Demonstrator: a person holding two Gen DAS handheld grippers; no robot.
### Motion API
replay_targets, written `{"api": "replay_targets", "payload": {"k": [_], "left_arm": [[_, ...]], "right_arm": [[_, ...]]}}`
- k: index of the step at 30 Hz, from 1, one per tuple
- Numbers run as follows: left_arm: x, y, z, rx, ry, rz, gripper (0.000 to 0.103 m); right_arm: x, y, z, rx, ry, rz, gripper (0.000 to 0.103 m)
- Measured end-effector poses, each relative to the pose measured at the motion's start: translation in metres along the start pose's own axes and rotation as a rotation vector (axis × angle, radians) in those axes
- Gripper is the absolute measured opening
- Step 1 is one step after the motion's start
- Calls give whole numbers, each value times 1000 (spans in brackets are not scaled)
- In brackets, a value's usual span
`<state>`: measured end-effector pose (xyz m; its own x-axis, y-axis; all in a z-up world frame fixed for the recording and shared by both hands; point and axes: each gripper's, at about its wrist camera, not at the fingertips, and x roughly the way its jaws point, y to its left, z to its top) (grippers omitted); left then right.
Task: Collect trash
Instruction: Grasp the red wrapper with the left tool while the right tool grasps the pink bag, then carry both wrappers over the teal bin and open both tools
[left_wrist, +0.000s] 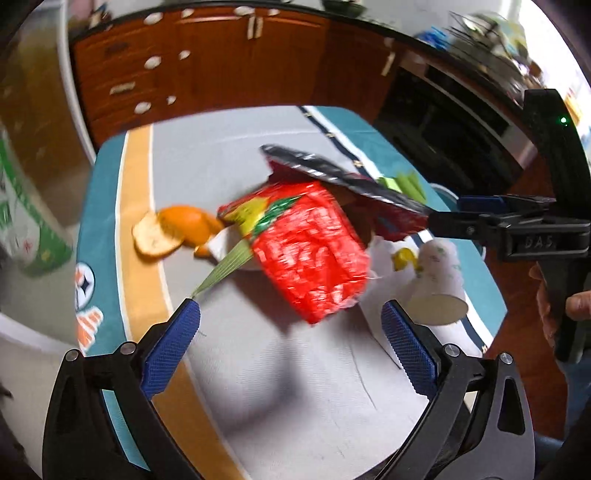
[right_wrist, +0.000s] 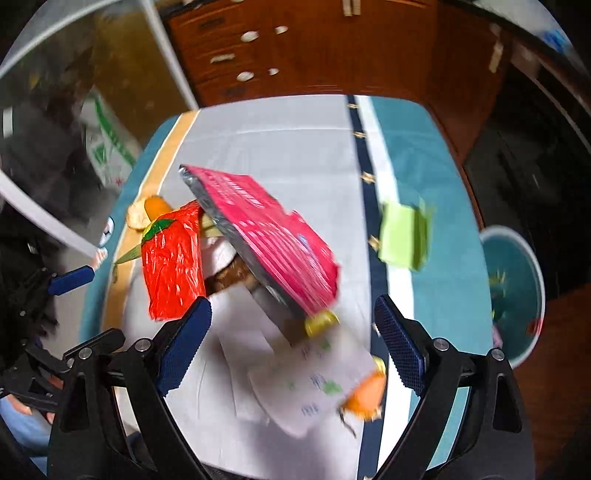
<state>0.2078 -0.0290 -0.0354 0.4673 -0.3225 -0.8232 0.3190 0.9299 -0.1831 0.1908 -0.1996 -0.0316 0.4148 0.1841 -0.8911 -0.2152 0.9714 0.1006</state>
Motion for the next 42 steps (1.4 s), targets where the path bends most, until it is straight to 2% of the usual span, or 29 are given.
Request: {"api": "replay_targets", "payload": {"k": [5, 9, 10, 11, 12, 14, 17, 21, 24, 25, 27, 31, 37, 42], "left_arm": [[17, 17, 1, -83, 17, -48, 99], [27, 21, 7, -111, 18, -76, 99], [29, 21, 9, -115, 18, -79, 99], [32, 20, 11, -121, 18, -82, 99], [35, 20, 13, -125, 19, -85, 99], [40, 19, 16, -138, 23, -93, 99], [47, 16, 19, -148, 31, -106, 99], [49, 9, 22, -155, 8, -122, 97], [46, -1, 24, -122, -5, -135, 66], [45, -4, 23, -108, -8, -134, 60], [43, -10, 23, -84, -12, -133, 23], [36, -20, 24, -45, -29, -132, 9], [10, -42, 28, 29, -77, -117, 6], [-13, -56, 40, 81, -112, -84, 6]], "right_arm": [[29, 23, 21, -99, 12, -67, 86], [41, 25, 29, -110, 2, -90, 85], [43, 26, 30, -110, -4, -87, 78], [44, 26, 31, -113, -8, -84, 63], [47, 25, 32, -117, -6, -81, 56], [50, 24, 31, -114, 1, -71, 26], [53, 22, 30, -107, 6, -61, 9], [49, 21, 28, -97, -2, -45, 5], [44, 19, 28, -85, -10, -38, 5], [42, 17, 28, -77, -12, -31, 5], [39, 14, 27, -60, -11, -19, 5], [31, 6, 24, -40, -30, -19, 5], [7, -9, 22, 4, -98, -36, 3], [-21, -25, 20, 43, -161, -18, 2]]}}
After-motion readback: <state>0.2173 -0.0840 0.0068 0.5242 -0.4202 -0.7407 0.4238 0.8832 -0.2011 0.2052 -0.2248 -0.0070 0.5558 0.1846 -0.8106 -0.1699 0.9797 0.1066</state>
